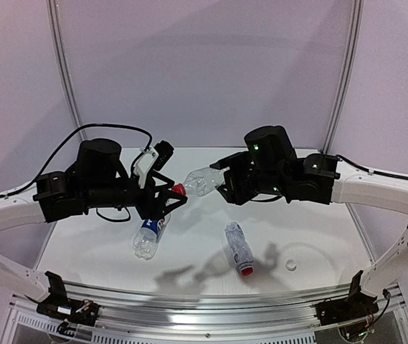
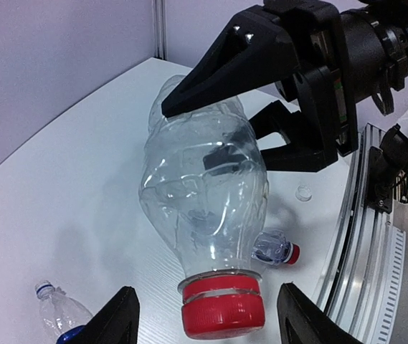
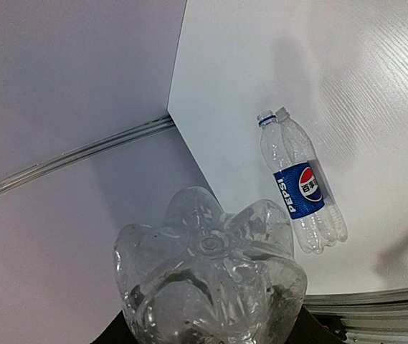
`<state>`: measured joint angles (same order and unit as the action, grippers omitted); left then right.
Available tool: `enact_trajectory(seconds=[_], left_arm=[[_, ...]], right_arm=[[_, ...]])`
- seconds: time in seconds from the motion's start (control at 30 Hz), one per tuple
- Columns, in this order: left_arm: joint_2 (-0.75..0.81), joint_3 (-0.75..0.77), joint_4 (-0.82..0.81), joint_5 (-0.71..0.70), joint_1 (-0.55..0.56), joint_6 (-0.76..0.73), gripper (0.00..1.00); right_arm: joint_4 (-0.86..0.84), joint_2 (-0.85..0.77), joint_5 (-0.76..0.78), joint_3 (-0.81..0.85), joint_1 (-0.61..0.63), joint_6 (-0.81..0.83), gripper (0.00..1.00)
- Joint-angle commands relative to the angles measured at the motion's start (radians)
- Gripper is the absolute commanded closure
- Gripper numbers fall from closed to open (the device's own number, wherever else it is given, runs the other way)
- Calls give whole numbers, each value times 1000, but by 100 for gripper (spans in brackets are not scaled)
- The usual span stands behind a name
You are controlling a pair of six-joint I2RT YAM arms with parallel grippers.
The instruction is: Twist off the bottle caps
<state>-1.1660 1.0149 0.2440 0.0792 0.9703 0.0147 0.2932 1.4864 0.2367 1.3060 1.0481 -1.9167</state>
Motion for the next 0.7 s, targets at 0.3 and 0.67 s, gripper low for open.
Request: enact_trajectory(seconds=[0.3,0.67], left_arm=[[-45,63,-21,14,-2,-55,55],[-60,103,33,21,-6,-85,81]], right_arm=[[6,-30,-6,-6,7,0,54],[6,-25,-2,-6,12,8,55]])
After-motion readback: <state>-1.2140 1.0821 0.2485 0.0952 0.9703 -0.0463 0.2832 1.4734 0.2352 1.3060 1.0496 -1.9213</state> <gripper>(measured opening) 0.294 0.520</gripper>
